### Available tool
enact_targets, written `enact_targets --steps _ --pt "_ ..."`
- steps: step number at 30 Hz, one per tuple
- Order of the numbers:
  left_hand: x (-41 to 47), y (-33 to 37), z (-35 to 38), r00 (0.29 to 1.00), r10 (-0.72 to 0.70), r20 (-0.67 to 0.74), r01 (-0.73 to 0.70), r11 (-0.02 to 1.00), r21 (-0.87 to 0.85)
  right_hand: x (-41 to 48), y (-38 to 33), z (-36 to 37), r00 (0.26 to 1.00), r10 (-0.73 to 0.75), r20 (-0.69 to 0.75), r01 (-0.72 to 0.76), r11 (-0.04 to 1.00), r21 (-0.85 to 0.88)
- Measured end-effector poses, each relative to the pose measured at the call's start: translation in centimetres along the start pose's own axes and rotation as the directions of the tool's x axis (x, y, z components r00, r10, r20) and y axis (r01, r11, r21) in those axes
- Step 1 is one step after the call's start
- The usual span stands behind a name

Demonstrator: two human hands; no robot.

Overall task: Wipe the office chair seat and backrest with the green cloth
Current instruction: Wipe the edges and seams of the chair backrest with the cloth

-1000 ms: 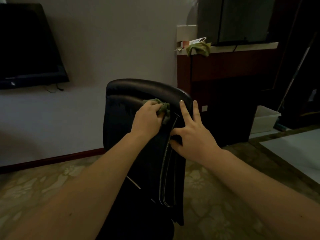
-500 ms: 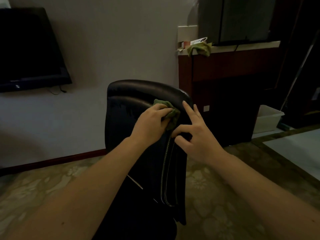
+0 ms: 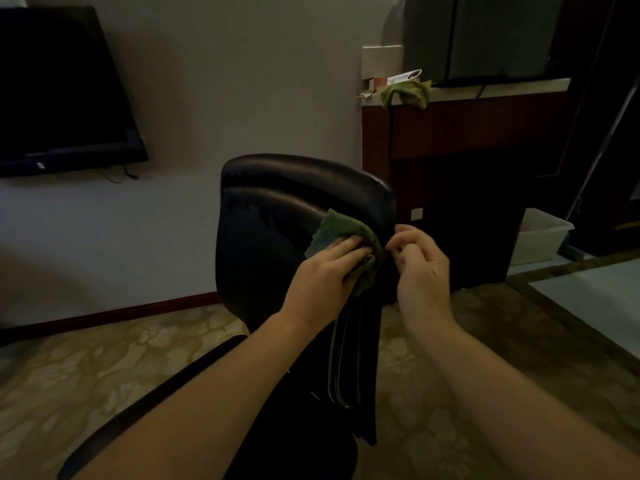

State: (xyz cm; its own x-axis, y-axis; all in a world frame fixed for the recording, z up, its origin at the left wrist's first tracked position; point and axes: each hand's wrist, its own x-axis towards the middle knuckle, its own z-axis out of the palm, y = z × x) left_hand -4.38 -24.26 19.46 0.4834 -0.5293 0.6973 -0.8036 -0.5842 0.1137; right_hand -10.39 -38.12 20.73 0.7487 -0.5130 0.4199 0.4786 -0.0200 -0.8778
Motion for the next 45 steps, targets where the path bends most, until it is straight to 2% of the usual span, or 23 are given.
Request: enact_targets --steps 3,7,9,13,19,23,29,33,37,45 --pt "-0.3 -1.0 -0.2 1.0 0.002 -0.014 -0.002 1.0 0.005 0.4 -0.2 0.4 0.992 0.098 -0.079 -0.101 0.994 -0.033" --pt "1.1 -1.7 -1.6 0.991 -0.084 -0.106 0.082 0.996 -0.018 0.4 0.7 0.1 0.979 0.198 0.049 -0.192 0.976 -0.101" --pt "1.9 -2.0 -2.0 0.986 -0.113 -0.122 0.109 0.993 -0.044 0.5 1.2 -0.2 0.98 0.184 0.08 -0.171 0.974 -0.147" --pt "1.8 -1.6 -0.7 0.992 -0.11 -0.056 0.106 0.992 -0.07 1.3 1.4 -0.8 0.984 0.149 0.099 -0.116 0.952 -0.282" --pt "0.4 -1.2 0.8 0.982 -0.168 -0.089 0.158 0.982 -0.107 1.8 2.3 -1.0 0.992 0.065 0.109 -0.016 0.917 -0.399" --pt "-1.6 -1.7 1.2 0.988 -0.155 -0.02 0.152 0.982 -0.111 2.2 2.3 -1.1 0.988 0.11 0.113 -0.054 0.911 -0.409" --pt "-2.7 -2.2 0.8 0.983 -0.182 0.02 0.183 0.972 -0.147 3.6 0.0 -1.2 0.921 0.343 0.184 -0.273 0.906 -0.323" --pt "-1.6 -2.3 -0.5 0.988 -0.154 0.006 0.153 0.978 -0.143 3.6 -0.5 -1.3 0.899 0.392 0.193 -0.327 0.897 -0.298" --pt "0.5 -2.1 -1.0 0.984 -0.163 -0.078 0.153 0.981 -0.123 3.3 -0.6 -1.2 0.906 0.382 0.184 -0.32 0.901 -0.293" --pt "-0.4 -1.5 0.7 0.977 -0.214 -0.012 0.211 0.97 -0.123 3.0 0.9 -1.2 0.963 0.232 0.139 -0.158 0.901 -0.404"
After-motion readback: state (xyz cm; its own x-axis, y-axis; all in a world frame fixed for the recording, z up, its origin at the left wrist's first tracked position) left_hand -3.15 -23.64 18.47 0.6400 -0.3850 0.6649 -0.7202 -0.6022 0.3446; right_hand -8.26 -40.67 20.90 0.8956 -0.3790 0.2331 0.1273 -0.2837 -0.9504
